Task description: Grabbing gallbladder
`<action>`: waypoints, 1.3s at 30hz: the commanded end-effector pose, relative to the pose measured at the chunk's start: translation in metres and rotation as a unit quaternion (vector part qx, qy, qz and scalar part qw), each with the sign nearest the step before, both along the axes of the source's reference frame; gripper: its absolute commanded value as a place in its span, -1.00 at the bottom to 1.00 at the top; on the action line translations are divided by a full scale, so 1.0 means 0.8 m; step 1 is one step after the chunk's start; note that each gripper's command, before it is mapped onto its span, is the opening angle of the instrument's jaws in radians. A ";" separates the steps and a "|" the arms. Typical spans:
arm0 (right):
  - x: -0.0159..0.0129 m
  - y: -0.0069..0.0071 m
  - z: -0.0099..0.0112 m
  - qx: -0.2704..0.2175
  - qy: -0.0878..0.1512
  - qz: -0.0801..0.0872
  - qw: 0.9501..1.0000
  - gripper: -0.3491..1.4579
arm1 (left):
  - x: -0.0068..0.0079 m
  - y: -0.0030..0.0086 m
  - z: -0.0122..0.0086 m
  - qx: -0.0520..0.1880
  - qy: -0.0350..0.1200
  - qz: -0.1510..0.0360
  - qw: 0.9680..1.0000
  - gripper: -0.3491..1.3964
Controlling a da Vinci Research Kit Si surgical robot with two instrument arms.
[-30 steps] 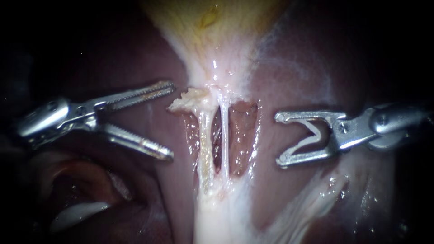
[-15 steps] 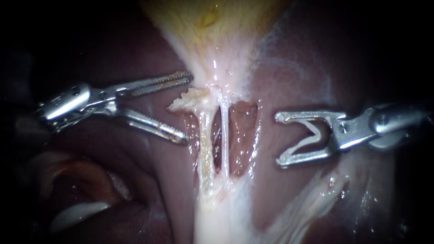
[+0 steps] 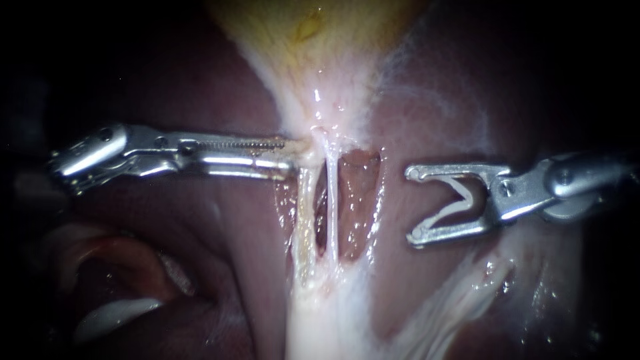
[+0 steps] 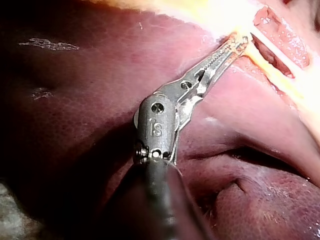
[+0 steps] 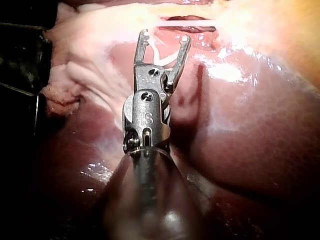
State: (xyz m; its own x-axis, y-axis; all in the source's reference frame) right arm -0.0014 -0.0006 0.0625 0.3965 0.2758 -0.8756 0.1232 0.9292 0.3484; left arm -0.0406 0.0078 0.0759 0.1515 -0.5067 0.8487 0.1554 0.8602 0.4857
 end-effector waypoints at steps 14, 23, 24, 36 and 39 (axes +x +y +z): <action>0.0001 0.0000 -0.0001 0.000 0.000 0.000 1.000 -0.07 | 0.0020 0.0001 -0.0028 0.029 0.005 -0.001 1.000 -1.00; -0.0001 0.0000 -0.0001 0.003 -0.001 0.001 1.000 -0.07 | 0.0043 0.0016 -0.0099 0.044 -0.001 0.000 0.999 -1.00; -0.0001 0.0000 -0.0001 0.003 -0.001 0.001 1.000 -0.07 | 0.0046 0.0015 -0.0109 0.045 -0.003 -0.003 0.999 -1.00; -0.0002 0.0000 0.0000 0.003 -0.001 0.001 1.000 -0.07 | 0.0064 0.0014 -0.0147 0.049 -0.012 -0.012 0.999 -1.00; -0.0002 0.0000 0.0000 0.005 -0.001 0.002 1.000 -0.07 | 0.0064 0.0015 -0.0145 0.049 -0.012 -0.011 0.999 -1.00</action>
